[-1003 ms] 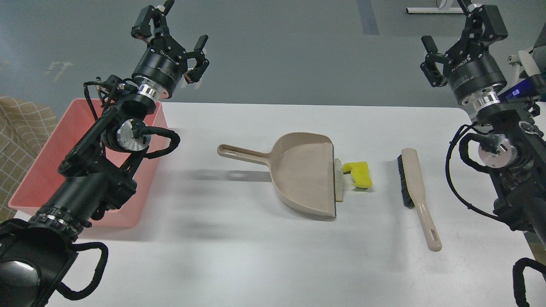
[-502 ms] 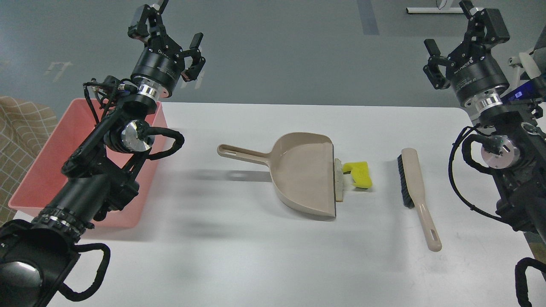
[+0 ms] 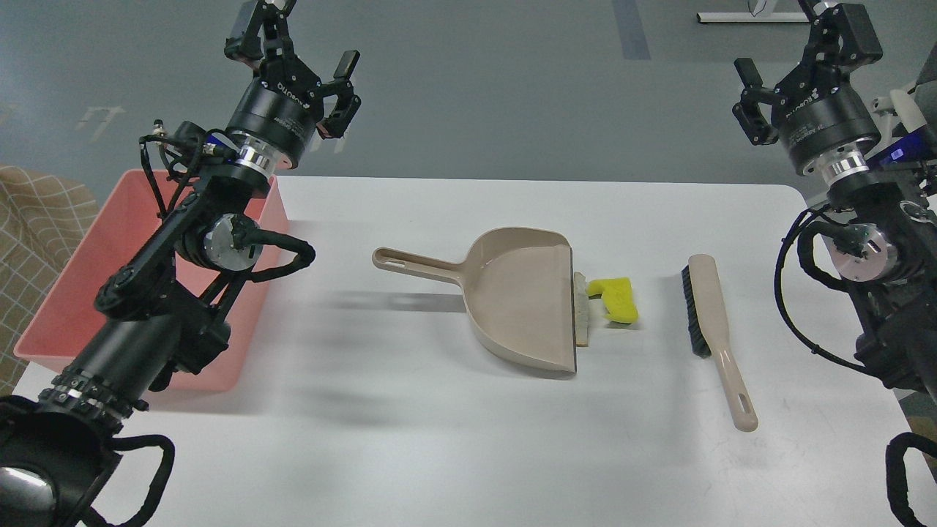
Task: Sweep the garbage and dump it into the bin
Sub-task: 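Lower the left gripper to the dustpan handle and grasp it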
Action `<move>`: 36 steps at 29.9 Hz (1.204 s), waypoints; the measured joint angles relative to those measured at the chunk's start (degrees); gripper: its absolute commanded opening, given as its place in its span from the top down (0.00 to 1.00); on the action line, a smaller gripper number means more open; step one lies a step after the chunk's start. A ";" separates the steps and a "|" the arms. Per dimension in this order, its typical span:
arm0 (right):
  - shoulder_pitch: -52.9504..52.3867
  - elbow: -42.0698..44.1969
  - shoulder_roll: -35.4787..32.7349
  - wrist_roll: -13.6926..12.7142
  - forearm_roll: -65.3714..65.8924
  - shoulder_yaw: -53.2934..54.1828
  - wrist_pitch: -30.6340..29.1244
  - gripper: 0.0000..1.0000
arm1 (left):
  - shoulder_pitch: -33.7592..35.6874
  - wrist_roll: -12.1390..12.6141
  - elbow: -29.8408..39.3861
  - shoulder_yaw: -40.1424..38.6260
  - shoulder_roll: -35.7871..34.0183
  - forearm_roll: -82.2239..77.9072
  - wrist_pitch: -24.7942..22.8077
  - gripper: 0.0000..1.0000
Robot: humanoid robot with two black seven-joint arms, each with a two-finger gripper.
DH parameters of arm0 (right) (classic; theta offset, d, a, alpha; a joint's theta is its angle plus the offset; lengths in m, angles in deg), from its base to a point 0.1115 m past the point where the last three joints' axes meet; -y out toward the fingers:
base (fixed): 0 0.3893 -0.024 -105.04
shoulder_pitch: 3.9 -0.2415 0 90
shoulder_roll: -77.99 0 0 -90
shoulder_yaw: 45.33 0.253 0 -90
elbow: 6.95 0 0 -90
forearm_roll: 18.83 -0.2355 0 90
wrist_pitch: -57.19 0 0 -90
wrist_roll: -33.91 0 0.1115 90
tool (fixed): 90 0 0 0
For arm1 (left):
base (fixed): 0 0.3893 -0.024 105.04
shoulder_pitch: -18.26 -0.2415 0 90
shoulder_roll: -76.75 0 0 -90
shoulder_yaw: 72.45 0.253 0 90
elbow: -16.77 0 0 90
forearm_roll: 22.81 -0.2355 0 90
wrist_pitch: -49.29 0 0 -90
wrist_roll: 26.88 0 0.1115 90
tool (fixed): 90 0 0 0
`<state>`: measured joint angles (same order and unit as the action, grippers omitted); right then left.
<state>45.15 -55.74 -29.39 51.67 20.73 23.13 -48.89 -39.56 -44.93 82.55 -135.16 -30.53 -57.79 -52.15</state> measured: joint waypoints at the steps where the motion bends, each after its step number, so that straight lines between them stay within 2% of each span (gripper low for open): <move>1: 0.00 -0.08 -0.23 0.00 0.00 0.00 0.01 0.00 | -1.08 0.13 2.20 0.56 -1.01 -1.71 0.43 0.01; 8: -0.01 -0.18 -0.06 0.00 -0.07 0.00 0.09 0.00 | -10.41 0.78 17.52 3.83 -11.65 -11.79 3.09 0.01; 14: 0.30 -0.29 0.50 0.00 -0.02 0.00 0.09 0.00 | -19.79 0.82 25.95 3.93 -16.92 -24.43 4.82 0.01; 19: 0.03 -0.29 0.31 0.00 -0.02 0.00 0.23 0.00 | -26.20 0.80 27.48 3.94 -17.14 -36.76 5.20 0.01; 27: 0.57 -0.07 0.31 0.00 -0.01 -0.06 0.24 0.00 | -31.34 0.65 28.98 4.55 -15.66 -40.77 5.68 0.01; 31: 0.59 -0.15 0.42 0.00 0.00 -0.05 0.32 0.00 | -31.39 0.99 25.47 6.05 -12.45 -45.50 8.38 0.01; 36: 0.58 -0.19 -0.12 0.00 0.00 0.01 0.45 0.00 | -31.39 3.36 19.97 6.43 -6.88 -47.20 10.05 0.01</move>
<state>45.73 -55.93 -29.51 51.67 20.73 23.14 -48.45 -70.95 -41.57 102.52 -128.72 -37.41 -104.98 -42.09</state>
